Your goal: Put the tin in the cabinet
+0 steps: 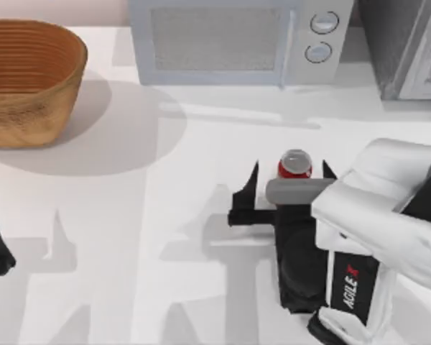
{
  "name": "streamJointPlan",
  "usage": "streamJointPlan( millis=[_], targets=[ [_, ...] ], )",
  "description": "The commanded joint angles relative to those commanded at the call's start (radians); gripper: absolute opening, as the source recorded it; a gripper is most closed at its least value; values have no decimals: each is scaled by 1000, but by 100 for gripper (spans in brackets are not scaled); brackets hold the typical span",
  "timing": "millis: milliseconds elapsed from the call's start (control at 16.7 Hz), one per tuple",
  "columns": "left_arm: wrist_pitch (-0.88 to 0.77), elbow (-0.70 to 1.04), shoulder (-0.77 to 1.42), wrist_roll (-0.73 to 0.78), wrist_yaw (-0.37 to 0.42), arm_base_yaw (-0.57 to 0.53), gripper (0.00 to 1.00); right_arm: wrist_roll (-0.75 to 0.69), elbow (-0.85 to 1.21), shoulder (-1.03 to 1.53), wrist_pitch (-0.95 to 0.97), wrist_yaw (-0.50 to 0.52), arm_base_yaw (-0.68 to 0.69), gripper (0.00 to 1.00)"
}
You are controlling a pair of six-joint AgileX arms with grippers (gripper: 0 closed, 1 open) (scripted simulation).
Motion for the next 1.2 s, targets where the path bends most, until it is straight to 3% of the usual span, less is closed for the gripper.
streamJointPlan(
  millis=[240, 1020, 1200],
  targets=[
    [0, 0, 0, 0, 0, 0, 100, 0, 0, 0, 0, -1, -1, 100],
    [0, 0, 0, 0, 0, 0, 100, 0, 0, 0, 0, -1, -1, 2],
    [0, 0, 0, 0, 0, 0, 100, 0, 0, 0, 0, -1, -1, 0]
  ],
)
